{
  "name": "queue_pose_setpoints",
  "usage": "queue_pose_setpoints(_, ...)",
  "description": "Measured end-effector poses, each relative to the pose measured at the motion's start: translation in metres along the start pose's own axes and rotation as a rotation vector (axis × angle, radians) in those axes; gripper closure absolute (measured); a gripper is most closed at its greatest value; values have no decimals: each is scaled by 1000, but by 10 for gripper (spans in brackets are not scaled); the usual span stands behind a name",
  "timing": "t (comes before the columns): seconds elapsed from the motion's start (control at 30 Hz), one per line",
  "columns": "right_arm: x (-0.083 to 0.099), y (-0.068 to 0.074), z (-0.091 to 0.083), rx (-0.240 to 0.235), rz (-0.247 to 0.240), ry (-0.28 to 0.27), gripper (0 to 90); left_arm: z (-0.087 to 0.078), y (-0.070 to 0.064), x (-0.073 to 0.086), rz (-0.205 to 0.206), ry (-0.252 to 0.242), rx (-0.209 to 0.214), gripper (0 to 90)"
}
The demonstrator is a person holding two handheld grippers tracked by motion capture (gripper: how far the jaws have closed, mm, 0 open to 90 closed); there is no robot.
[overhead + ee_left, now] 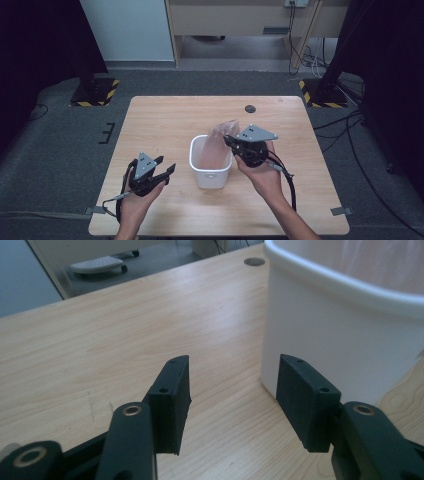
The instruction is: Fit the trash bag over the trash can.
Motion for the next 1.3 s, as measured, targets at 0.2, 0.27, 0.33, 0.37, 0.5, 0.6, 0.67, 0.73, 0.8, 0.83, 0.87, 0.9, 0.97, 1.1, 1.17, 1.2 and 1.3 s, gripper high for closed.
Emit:
queue_pose_setpoints(0.2, 5, 9, 7, -36, -19, 29, 885, -6, -1, -16, 6, -42, -6, 458)
queue_pose_setpoints(0.27, 7, 12, 9, -52, -24, 40, 883, -7, -4, -20, 11, -54, 3, 447)
queue_pose_setpoints(0.33, 8, 15, 10, -59, -30, 43, 883, -7, -7, -25, 27, -60, 12, 439)
queue_pose_setpoints(0.37, 8, 16, 11, -64, -32, 41, 883, -7, -8, -28, 30, -63, 16, 434)
queue_pose_setpoints(0.5, 9, 21, 13, -72, -38, 47, 883, -6, -8, -40, 37, -79, 27, 419)
queue_pose_setpoints(0.6, 10, 24, 15, -80, -39, 53, 882, -3, -11, -49, 45, -85, 40, 409)
queue_pose_setpoints(0.67, 10, 26, 16, -85, -44, 54, 881, 0, -13, -55, 60, -95, 54, 397)
queue_pose_setpoints(0.73, 10, 27, 17, -86, -46, 54, 881, 5, -16, -59, 50, -92, 81, 387)
queue_pose_setpoints(0.8, 10, 28, 17, -88, -50, 59, 881, 9, -18, -61, 37, -89, 95, 380)
queue_pose_setpoints(0.83, 10, 29, 17, -90, -51, 58, 881, 10, -18, -63, 32, -92, 93, 380)
queue_pose_setpoints(0.87, 10, 29, 17, -93, -53, 57, 881, 12, -19, -64, 32, -92, 98, 381)
queue_pose_setpoints(0.9, 11, 30, 18, -93, -57, 59, 881, 13, -20, -65, 31, -93, 103, 381)
queue_pose_setpoints(0.97, 11, 30, 18, -95, -59, 58, 881, 17, -22, -66, 42, -88, 106, 382)
queue_pose_setpoints(1.1, 11, 32, 18, -102, -62, 59, 881, 21, -23, -71, 57, -83, 104, 383)
queue_pose_setpoints(1.17, 12, 33, 18, -104, -65, 61, 881, 23, -24, -75, 66, -89, 105, 384)
queue_pose_setpoints(1.2, 12, 34, 18, -107, -65, 62, 881, 23, -24, -76, 70, -92, 105, 386)
queue_pose_setpoints(1.3, 12, 37, 17, -114, -68, 62, 880, 25, -27, -82, 74, -104, 105, 404)
Point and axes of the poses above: each handheld gripper's, and its own axes: z roughly forward along the jaws, x roughly out of its underside, y roughly to its left, the point moved 10 cm from there along z, roughly forward along the jaws, and after that the axes turned 14 degrees about z, right-handed, at the moved point
